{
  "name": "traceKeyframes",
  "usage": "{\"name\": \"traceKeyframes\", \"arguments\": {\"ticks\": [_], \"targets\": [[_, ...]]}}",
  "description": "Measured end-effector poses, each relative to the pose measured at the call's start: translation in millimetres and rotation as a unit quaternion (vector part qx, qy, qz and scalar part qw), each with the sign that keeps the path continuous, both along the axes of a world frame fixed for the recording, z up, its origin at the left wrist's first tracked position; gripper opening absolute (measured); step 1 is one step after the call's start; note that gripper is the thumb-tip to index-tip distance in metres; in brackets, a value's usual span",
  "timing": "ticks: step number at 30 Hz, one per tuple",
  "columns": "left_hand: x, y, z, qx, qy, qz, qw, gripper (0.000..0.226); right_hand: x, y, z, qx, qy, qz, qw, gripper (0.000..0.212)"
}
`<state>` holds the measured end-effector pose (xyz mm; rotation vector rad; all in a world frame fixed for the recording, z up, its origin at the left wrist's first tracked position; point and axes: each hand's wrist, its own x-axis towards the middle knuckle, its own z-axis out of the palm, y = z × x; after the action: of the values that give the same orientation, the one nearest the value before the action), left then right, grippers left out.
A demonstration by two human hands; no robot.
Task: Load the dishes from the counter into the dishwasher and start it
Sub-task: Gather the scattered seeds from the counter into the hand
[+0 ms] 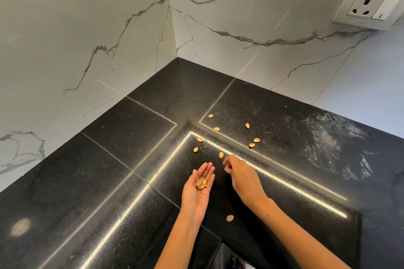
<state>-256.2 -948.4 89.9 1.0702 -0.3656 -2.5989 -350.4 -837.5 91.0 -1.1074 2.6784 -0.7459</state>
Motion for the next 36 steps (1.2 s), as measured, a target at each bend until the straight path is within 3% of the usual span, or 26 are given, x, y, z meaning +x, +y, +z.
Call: {"name": "traceKeyframes", "arguments": {"ticks": [3, 7, 11, 14, 16, 22, 27, 33, 36], "targets": [[5, -4, -2, 0.001, 0.006, 0.004, 1.0, 0.038, 8, 17, 3, 0.013, 0.001, 0.043, 0.999, 0.023], [14, -10, -5, -0.001, 0.007, 0.009, 1.0, 0.037, 34, 45, -5, 0.042, -0.011, 0.17, 0.985, 0.062], [22, -10, -4, -0.001, 0.013, 0.006, 1.0, 0.037, 45, 61, -12, 0.019, 0.004, 0.18, 0.983, 0.058], [27, -5, -1, -0.005, 0.019, -0.005, 1.0, 0.037, 51, 65, -14, 0.065, -0.009, 0.222, 0.973, 0.06], [28, -3, 0, -0.003, 0.025, -0.005, 1.0, 0.038, 54, 65, -14, 0.066, 0.003, 0.232, 0.97, 0.05], [29, 2, 3, -0.009, 0.027, -0.018, 0.999, 0.038, 46, 61, -17, 0.028, -0.006, 0.159, 0.987, 0.013], [25, 9, 2, -0.018, 0.016, -0.04, 0.999, 0.038, 34, 31, 0, -0.129, 0.006, 0.024, 0.991, 0.008], [18, 8, 6, 0.045, 0.041, 0.01, 0.998, 0.038, 34, -21, 29, -0.219, 0.052, 0.047, 0.973, 0.026], [18, -6, 7, 0.034, 0.04, 0.029, 0.998, 0.036, 10, -49, 23, -0.22, 0.038, 0.02, 0.975, 0.019]]}}
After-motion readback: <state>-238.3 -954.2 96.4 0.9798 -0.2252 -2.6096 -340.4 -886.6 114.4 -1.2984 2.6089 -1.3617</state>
